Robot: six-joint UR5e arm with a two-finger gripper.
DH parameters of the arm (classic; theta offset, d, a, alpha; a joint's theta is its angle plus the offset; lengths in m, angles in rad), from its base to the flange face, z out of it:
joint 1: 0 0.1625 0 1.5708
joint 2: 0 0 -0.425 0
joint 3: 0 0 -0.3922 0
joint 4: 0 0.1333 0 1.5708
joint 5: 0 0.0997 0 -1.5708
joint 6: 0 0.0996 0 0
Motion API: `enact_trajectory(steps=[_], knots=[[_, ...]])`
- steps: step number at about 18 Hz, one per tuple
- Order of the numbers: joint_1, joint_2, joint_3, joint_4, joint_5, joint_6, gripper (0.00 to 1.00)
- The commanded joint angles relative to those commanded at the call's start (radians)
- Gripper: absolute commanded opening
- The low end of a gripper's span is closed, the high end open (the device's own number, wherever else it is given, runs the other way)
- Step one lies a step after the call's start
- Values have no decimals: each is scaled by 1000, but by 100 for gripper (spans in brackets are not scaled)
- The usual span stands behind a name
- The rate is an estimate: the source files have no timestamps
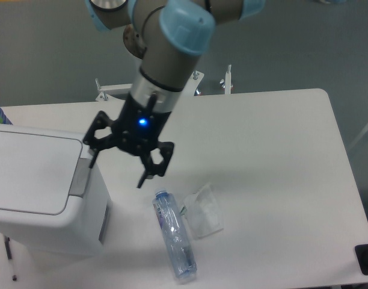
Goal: Open the trash can
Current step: 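Move the gripper over to the lid edge of the white trash can, then press the gripper fingertip on the lid edge to flip it open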
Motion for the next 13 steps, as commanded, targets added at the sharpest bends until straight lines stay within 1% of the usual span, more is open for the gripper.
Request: enact_trajectory(steps=[2,3,4,10,13], knots=[[-3,-15,0,60,0,-12,100],[-3,-18,0,81,0,-15,100],[-3,-23,0,89,-2,-15,100],[-5,-40,-8,97,6,-8,100],[-5,-34,-24,100,8,-3,100]])
